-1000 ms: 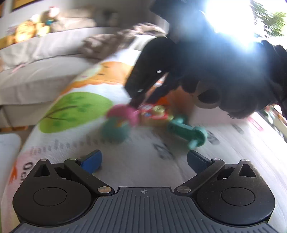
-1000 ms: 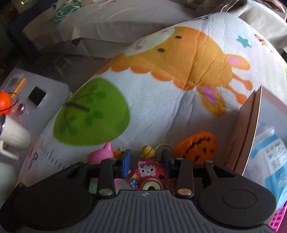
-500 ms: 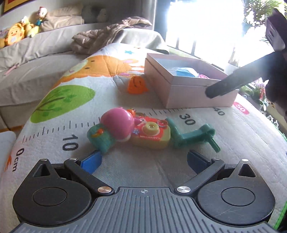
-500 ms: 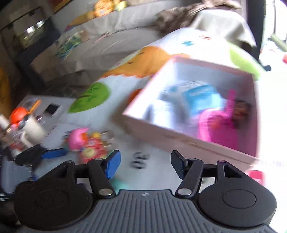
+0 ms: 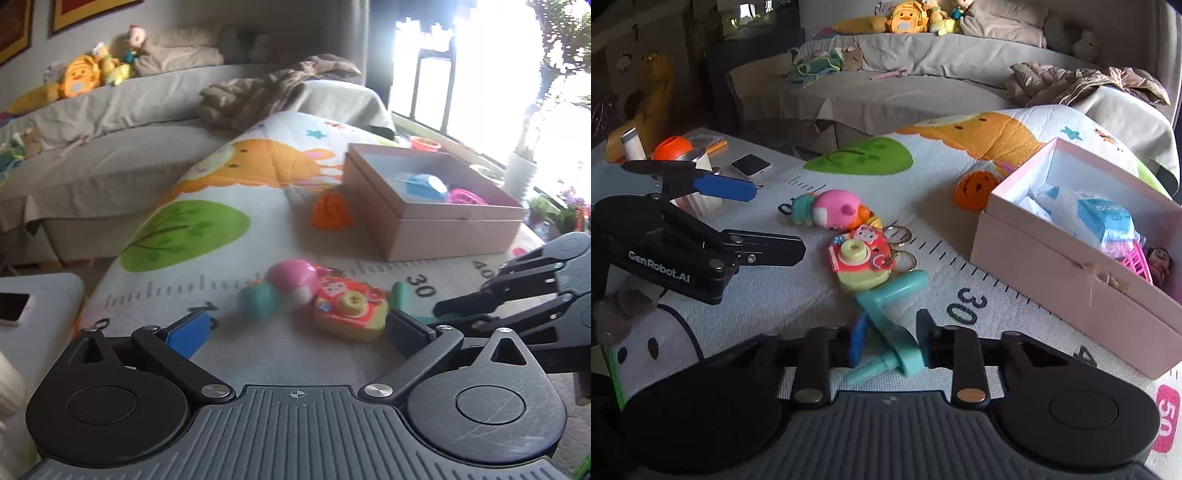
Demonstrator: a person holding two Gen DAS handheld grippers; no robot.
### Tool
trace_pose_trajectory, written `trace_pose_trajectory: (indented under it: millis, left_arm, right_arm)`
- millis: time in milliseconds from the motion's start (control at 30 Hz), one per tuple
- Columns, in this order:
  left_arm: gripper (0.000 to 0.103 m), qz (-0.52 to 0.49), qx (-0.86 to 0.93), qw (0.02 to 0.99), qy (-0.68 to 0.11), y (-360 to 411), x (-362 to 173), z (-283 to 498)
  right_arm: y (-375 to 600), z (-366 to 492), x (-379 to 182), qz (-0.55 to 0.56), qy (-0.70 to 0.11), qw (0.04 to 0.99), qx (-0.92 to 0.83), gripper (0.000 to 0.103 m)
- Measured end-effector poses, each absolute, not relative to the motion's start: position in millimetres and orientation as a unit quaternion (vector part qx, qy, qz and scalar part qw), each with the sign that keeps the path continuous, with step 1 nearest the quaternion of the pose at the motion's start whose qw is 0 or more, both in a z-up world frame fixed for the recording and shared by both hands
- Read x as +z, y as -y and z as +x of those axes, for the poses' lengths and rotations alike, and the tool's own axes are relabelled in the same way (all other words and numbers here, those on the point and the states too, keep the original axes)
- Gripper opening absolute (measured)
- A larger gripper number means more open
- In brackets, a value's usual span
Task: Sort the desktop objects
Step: 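Grasp the teal crank with the right gripper while the left reaches for the Hello Kitty toy, then grasp the Hello Kitty toy with the left gripper and drop it into the pink box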
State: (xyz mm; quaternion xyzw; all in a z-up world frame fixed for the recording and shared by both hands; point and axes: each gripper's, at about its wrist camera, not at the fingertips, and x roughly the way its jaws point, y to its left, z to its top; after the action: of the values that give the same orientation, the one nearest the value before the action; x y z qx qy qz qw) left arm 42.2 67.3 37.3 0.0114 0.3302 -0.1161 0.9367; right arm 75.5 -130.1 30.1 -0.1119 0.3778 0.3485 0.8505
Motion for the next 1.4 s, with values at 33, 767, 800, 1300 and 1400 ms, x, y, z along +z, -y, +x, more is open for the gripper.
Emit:
trace_pose_trajectory:
  millis: [33,767,800,1300,1400]
  left_arm:
    - [0.103,0.016,-0.137,0.932,-0.334,-61,35,43]
    - [0.063,0.080,-0.186,0.907,-0.368,-11,11,48]
    - [0.066,0.082,-0.193,0.905,-0.369,-10,10,43]
    - [0.062,0.111,-0.170,0.952,-0.228,-7,67,10]
    - [0.062,0.108,-0.142,0.964,-0.198,-17,90,13]
  right_arm:
    - [136,72,31,-0.110,-0.377,0.854,0.342,0.017]
    - [190,34,26,-0.103,-0.366,0.887,0.262,0.047]
    - [189,36,25,-0.104,-0.367,0.887,0.261,0.047]
    - [194,28,39,-0.093,-0.343,0.897,0.262,0.010]
    - [200,28,43,-0.098,-0.342,0.902,0.246,0.010]
